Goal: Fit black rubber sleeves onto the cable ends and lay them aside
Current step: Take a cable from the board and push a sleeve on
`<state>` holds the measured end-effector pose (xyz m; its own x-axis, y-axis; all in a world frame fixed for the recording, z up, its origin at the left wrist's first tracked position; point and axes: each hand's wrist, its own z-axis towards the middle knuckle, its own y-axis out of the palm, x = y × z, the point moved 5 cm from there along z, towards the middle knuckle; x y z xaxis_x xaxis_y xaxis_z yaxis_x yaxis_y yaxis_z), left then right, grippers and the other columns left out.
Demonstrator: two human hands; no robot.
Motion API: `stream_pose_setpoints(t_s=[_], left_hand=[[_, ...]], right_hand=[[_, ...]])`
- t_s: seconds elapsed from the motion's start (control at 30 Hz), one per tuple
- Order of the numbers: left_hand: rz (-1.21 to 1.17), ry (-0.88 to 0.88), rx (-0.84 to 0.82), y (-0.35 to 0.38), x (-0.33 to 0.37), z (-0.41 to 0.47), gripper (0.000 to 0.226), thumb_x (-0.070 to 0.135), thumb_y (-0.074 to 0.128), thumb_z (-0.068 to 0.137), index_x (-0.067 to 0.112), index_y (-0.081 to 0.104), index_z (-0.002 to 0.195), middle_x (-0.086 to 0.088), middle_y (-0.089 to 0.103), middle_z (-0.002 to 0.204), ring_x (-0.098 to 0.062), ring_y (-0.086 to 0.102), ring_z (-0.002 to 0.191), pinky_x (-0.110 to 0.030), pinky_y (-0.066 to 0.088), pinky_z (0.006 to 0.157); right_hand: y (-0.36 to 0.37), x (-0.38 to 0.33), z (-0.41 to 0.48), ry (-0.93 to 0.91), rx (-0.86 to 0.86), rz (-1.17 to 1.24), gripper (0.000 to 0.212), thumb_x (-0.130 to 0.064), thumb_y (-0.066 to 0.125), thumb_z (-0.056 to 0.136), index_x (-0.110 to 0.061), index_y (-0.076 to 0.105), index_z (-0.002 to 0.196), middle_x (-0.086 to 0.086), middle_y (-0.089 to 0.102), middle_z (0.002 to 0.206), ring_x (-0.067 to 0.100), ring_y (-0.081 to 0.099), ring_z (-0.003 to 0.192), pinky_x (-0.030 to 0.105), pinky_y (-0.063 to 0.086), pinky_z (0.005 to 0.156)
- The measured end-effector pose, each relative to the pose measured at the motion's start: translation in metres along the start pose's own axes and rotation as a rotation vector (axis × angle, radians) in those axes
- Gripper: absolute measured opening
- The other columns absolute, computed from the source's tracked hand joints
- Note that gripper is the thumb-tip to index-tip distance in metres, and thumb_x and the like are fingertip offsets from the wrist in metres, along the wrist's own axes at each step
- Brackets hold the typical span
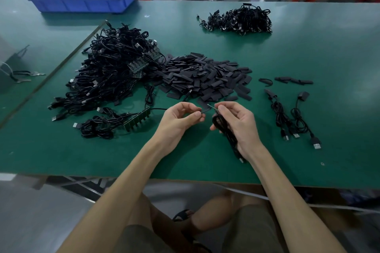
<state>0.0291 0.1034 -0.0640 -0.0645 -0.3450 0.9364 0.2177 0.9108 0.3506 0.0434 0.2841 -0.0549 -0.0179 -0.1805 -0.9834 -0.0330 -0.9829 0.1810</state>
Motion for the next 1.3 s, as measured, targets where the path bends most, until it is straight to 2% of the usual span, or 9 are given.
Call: stream_pose_setpoints(t_s=[0.1, 0.2, 0.43, 0.57, 0.77, 0.97, 1.07, 1.13, 1.3], left_hand=[[0.091, 0.024, -0.019, 0.001, 0.001, -0.001, 0.015, -0.005, 0.068, 0.092, 0.002, 0.065, 0.105, -0.011, 0.066, 0.100, -0.023, 0.069, 0.090, -0.031, 0.055, 0.091], [0.254, 0.050, -0.024, 0.005, 0.000, -0.002, 0.018, 0.002, 0.072, 0.091, 0.004, 0.066, 0.107, -0.012, 0.068, 0.101, -0.025, 0.068, 0.093, -0.039, 0.057, 0.093], [0.632, 0.163, -0.038, 0.014, 0.002, -0.003, 0.014, 0.011, 0.062, 0.101, 0.008, 0.074, 0.107, -0.004, 0.074, 0.076, -0.018, 0.064, 0.061, -0.030, 0.055, 0.066], [0.885, 0.265, -0.011, 0.020, 0.002, -0.006, 0.017, 0.016, 0.055, 0.104, 0.018, 0.072, 0.104, 0.008, 0.066, 0.069, -0.003, 0.056, 0.057, -0.019, 0.044, 0.060], [0.940, 0.270, -0.049, 0.024, 0.005, -0.007, 0.012, 0.017, 0.063, 0.100, 0.017, 0.070, 0.109, 0.009, 0.064, 0.076, -0.003, 0.058, 0.063, -0.015, 0.044, 0.064], [0.979, 0.271, -0.050, 0.027, 0.009, -0.009, 0.021, 0.023, 0.052, 0.107, 0.014, 0.069, 0.113, 0.009, 0.068, 0.071, -0.004, 0.061, 0.065, -0.016, 0.043, 0.062], [0.944, 0.295, -0.043, 0.027, 0.013, -0.011, 0.022, 0.017, 0.052, 0.107, 0.012, 0.069, 0.120, 0.019, 0.070, 0.076, -0.001, 0.064, 0.070, -0.012, 0.043, 0.066], [0.939, 0.330, -0.019, 0.026, 0.016, -0.013, 0.021, 0.009, 0.053, 0.105, 0.009, 0.069, 0.120, 0.025, 0.069, 0.081, 0.000, 0.066, 0.074, -0.009, 0.042, 0.070], [1.057, 0.369, 0.010, 0.008, 0.024, -0.009, 0.025, -0.003, 0.053, 0.101, 0.004, 0.069, 0.119, 0.007, 0.069, 0.094, -0.001, 0.066, 0.078, -0.008, 0.043, 0.079]], right_hand=[[0.003, 0.001, 0.000, -0.010, -0.064, -0.017, 0.013, -0.016, 0.068, 0.099, -0.008, 0.074, 0.108, 0.014, 0.077, 0.088, 0.028, 0.074, 0.061, 0.021, 0.052, 0.053], [0.006, 0.001, -0.001, -0.033, -0.118, -0.016, 0.009, -0.014, 0.071, 0.097, -0.011, 0.078, 0.103, 0.015, 0.078, 0.087, 0.029, 0.074, 0.062, 0.023, 0.055, 0.056], [0.005, 0.001, 0.000, -0.054, -0.127, -0.020, 0.011, -0.015, 0.073, 0.096, -0.013, 0.080, 0.103, 0.018, 0.077, 0.085, 0.028, 0.072, 0.061, 0.027, 0.057, 0.060], [0.003, 0.001, 0.001, -0.061, -0.096, -0.007, 0.010, -0.013, 0.072, 0.096, -0.015, 0.081, 0.100, 0.017, 0.075, 0.082, 0.028, 0.071, 0.060, 0.028, 0.058, 0.061], [0.003, 0.000, 0.000, -0.062, -0.093, -0.011, 0.010, -0.012, 0.071, 0.096, -0.014, 0.081, 0.100, 0.017, 0.075, 0.083, 0.028, 0.071, 0.061, 0.029, 0.059, 0.063], [-0.006, 0.001, 0.002, -0.011, -0.029, 0.097, 0.012, -0.015, 0.070, 0.097, -0.011, 0.079, 0.104, 0.013, 0.074, 0.083, 0.026, 0.072, 0.064, 0.029, 0.059, 0.067], [-0.003, 0.001, 0.001, -0.038, -0.054, 0.044, 0.009, -0.014, 0.073, 0.095, -0.015, 0.081, 0.099, 0.013, 0.075, 0.081, 0.027, 0.071, 0.065, 0.034, 0.061, 0.072], [-0.002, 0.001, 0.000, -0.047, -0.065, -0.002, 0.008, -0.014, 0.075, 0.093, -0.016, 0.081, 0.099, 0.011, 0.076, 0.082, 0.026, 0.071, 0.066, 0.031, 0.060, 0.069], [-0.001, 0.001, 0.002, -0.056, -0.087, -0.037, 0.009, -0.011, 0.077, 0.092, -0.013, 0.081, 0.099, 0.010, 0.076, 0.082, 0.023, 0.071, 0.065, 0.025, 0.057, 0.068]])
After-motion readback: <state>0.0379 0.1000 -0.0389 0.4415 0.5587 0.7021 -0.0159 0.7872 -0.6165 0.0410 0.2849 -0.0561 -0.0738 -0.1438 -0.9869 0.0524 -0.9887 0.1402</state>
